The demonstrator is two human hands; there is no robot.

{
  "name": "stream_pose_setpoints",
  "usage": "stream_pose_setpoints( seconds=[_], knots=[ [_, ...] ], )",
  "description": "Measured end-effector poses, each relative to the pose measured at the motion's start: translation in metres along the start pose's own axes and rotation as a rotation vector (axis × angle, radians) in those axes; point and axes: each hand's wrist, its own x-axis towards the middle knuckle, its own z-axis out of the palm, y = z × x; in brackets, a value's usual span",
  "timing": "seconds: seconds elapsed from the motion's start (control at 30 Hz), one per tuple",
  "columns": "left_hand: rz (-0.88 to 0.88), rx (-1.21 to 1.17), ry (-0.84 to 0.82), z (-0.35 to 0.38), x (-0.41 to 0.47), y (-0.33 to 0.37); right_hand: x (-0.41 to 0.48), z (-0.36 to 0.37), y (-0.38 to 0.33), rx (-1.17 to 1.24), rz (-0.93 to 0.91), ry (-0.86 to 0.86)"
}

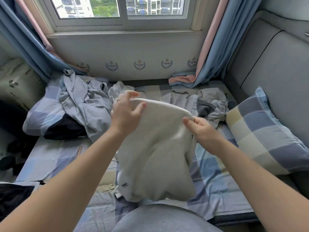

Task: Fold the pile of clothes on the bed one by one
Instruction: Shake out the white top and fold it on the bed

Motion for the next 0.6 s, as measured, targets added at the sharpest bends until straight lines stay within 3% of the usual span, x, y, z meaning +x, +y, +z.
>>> stream_pose_setpoints(
  seconds=[0.07, 0.13, 0.17, 0.43, 0.5, 0.6],
  knots=[
    [0.107, 0.004, -0.279, 0.004, -0.011, 0.001, -0.003, 0.010, -0.025, 0.043, -0.062, -0.003],
    [0.092, -0.067, -0.654, 0.017, -0.031, 0.009, -0.004, 0.017, -0.042, 0.113, -0.090, -0.011],
    [0.079, -0.084, -0.746, 0.026, -0.041, 0.008, -0.004, 0.020, -0.048, 0.149, -0.102, 0.003],
    [0.017, -0.345, -0.453, 0.049, -0.061, 0.009, -0.006, -0.015, -0.070, 0.157, -0.096, 0.071],
    [-0.036, -0.421, -0.374, 0.036, -0.052, 0.013, -0.005, -0.040, -0.067, -0.004, -0.080, 0.125],
    [0.006, -0.412, -0.330, 0.023, -0.043, 0.029, 0.006, -0.065, -0.042, -0.591, -0.083, 0.232]
  ],
)
